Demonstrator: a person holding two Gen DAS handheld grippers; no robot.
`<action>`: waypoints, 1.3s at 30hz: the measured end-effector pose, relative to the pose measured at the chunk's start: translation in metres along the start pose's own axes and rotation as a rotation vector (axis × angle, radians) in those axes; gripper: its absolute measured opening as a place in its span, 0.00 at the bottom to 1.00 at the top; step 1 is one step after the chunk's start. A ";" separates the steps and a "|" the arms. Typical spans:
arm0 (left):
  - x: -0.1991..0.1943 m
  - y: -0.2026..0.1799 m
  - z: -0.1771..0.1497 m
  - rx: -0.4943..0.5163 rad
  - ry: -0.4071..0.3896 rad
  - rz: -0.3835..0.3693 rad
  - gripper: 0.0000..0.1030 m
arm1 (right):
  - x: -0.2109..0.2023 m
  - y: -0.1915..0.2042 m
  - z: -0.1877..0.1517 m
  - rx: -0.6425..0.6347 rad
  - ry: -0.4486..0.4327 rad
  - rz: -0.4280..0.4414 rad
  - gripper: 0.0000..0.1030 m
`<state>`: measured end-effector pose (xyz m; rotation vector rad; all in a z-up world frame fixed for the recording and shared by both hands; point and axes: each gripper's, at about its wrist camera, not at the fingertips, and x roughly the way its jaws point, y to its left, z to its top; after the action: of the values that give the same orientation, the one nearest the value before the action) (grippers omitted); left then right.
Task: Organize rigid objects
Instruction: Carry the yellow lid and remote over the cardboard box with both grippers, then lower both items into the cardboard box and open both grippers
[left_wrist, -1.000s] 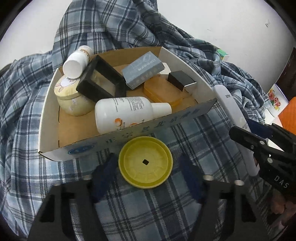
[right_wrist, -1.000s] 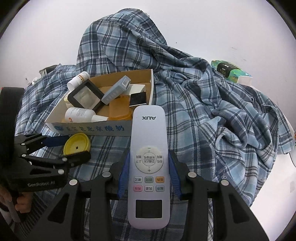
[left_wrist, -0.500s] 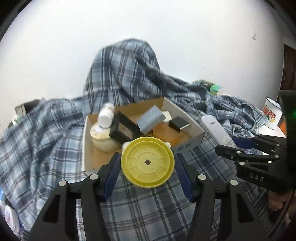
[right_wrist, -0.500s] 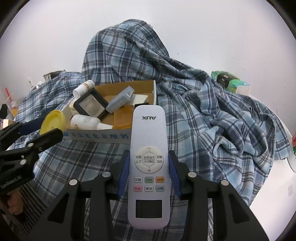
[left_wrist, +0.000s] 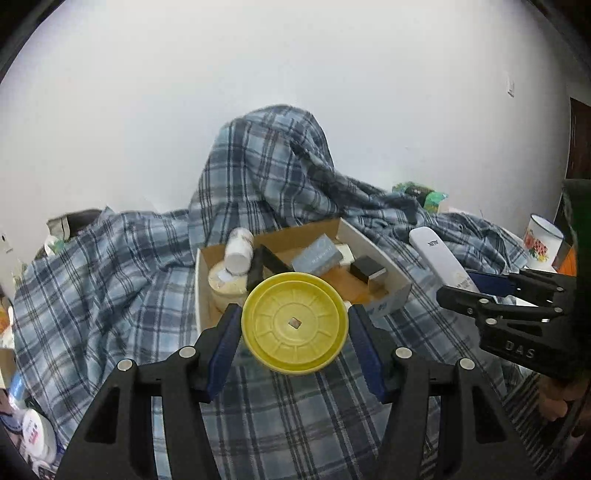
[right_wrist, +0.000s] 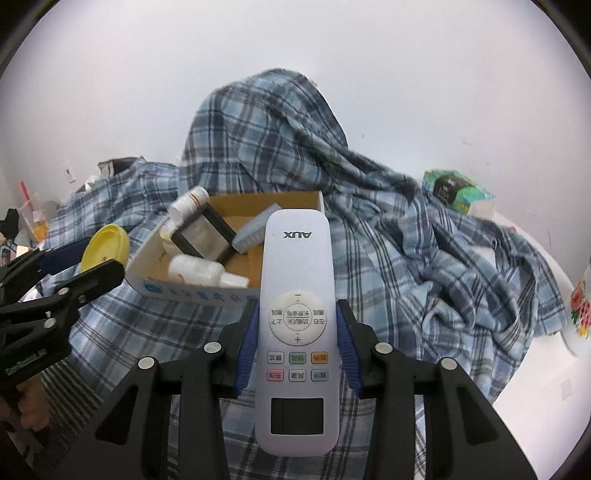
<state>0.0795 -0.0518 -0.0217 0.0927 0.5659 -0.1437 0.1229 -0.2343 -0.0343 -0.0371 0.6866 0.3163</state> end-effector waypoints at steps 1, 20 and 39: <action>-0.001 0.001 0.002 0.000 -0.006 0.002 0.59 | -0.003 0.001 0.006 -0.007 -0.006 0.004 0.38; 0.040 0.017 0.111 -0.029 -0.101 0.044 0.59 | 0.064 -0.005 0.118 0.011 -0.063 0.009 0.38; 0.132 0.033 0.079 -0.046 0.099 -0.006 0.60 | 0.140 -0.008 0.081 0.004 0.129 0.066 0.47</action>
<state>0.2364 -0.0439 -0.0253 0.0532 0.6682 -0.1320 0.2771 -0.1922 -0.0605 -0.0315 0.8177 0.3788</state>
